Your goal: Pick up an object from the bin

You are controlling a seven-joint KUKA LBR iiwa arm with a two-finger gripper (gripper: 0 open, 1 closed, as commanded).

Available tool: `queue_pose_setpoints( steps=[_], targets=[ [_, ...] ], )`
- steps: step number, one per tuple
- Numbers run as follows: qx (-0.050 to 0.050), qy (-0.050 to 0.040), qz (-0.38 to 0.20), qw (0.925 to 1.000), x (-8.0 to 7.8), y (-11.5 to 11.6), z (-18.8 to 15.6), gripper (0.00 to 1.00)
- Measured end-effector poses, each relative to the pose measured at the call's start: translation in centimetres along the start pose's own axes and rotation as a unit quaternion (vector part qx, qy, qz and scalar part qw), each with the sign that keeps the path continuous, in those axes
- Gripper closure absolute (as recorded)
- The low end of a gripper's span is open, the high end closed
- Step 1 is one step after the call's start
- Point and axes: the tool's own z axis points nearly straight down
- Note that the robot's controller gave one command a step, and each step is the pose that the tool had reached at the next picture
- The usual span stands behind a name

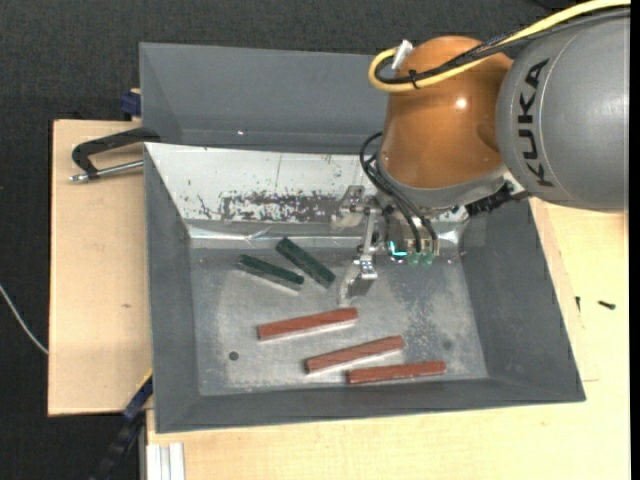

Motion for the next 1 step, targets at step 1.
queue_pose_setpoints(
  steps=[1],
  targets=[
    [0.000,-0.0038,0.001,1.0000,-0.15,-0.05,-0.38,0.00]
  ],
)
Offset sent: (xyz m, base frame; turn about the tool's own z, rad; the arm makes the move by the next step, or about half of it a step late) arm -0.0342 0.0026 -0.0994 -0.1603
